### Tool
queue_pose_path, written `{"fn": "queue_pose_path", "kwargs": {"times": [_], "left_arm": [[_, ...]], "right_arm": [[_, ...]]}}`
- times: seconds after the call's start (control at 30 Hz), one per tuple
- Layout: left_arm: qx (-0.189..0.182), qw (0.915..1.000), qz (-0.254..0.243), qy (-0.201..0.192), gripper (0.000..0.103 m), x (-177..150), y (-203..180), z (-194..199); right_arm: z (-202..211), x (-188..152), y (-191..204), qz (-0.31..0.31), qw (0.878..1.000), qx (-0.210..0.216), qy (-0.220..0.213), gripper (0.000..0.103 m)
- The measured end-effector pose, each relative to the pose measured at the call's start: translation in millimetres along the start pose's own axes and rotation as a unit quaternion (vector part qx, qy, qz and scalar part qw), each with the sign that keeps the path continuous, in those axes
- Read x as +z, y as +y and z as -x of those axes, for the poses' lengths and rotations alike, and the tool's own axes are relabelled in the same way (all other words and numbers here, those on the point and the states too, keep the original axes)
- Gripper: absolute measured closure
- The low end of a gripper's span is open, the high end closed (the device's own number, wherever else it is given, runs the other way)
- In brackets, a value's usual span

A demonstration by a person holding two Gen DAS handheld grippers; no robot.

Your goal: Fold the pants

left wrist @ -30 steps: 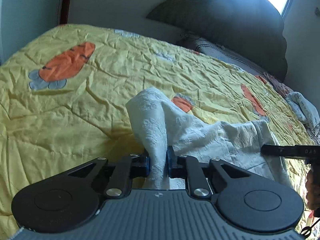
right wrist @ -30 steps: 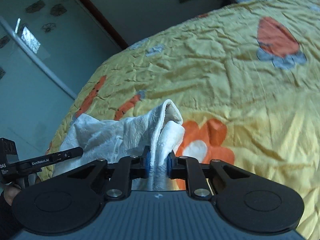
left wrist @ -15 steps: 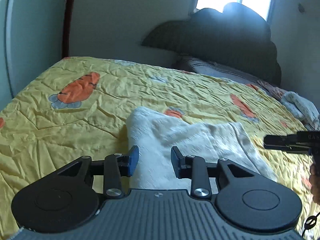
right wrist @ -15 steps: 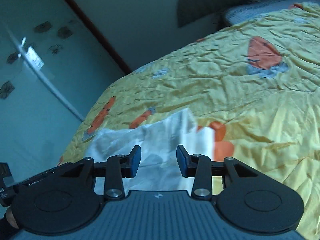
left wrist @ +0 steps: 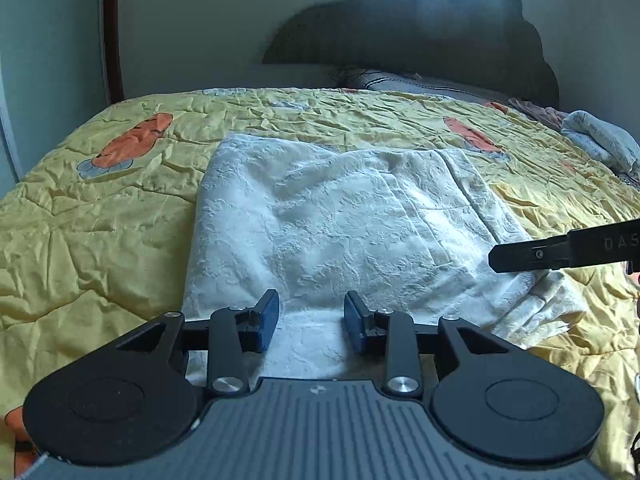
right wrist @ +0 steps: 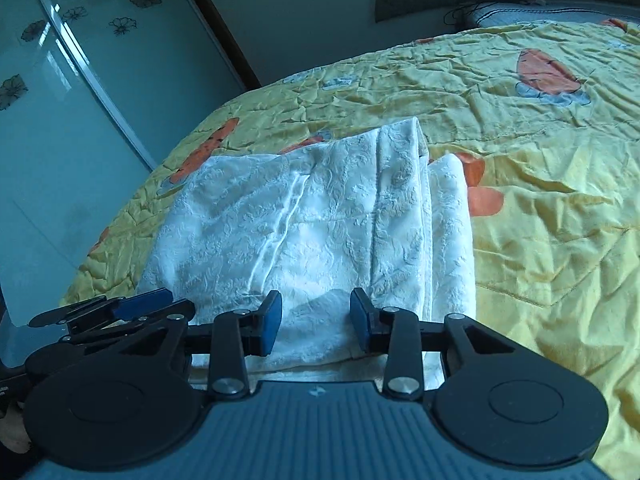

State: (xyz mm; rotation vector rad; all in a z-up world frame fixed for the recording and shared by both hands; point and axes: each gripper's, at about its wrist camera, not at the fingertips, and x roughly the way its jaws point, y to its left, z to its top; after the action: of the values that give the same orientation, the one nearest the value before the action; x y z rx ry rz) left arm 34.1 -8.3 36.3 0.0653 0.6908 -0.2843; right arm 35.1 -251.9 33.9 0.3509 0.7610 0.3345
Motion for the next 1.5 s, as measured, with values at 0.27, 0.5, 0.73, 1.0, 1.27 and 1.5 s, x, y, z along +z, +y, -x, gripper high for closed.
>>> {"fn": "queue_pose_path", "kwargs": {"times": [0.27,0.5,0.73,1.0,1.27,1.5], "left_arm": [[0.050,0.9970,0.048,-0.037,0.043,-35.6,49.3,100.5],[0.161,0.9839,0.063,-0.045,0.041,-48.8,110.4,149.5],[0.124,0.9877,0.072,-0.063,0.032,-51.3,77.5,136.6],[0.061,0.9971,0.019,-0.042,0.031,-58.9,-18.4,76.3],[0.083,0.9965,0.015,0.000,0.016,-76.6,-28.6,39.7],[0.085,0.9961,0.022,0.013,0.000,-74.5,-27.3,34.1]], "right_arm": [[96.7,-63.5,-23.9,0.015,0.995,-0.096,-0.008,0.041],[165.4,-81.1,-73.9,0.080,0.938,-0.337,-0.015,0.040],[151.6,-79.9,-47.3,0.130,0.912,-0.377,-0.095,0.023],[55.8,-88.3,7.3,-0.004,0.987,-0.157,-0.040,0.021],[15.5,-113.1,38.7,0.057,0.978,-0.198,-0.019,0.002],[17.4,-118.0,35.2,0.059,0.979,-0.192,-0.040,0.000]]}}
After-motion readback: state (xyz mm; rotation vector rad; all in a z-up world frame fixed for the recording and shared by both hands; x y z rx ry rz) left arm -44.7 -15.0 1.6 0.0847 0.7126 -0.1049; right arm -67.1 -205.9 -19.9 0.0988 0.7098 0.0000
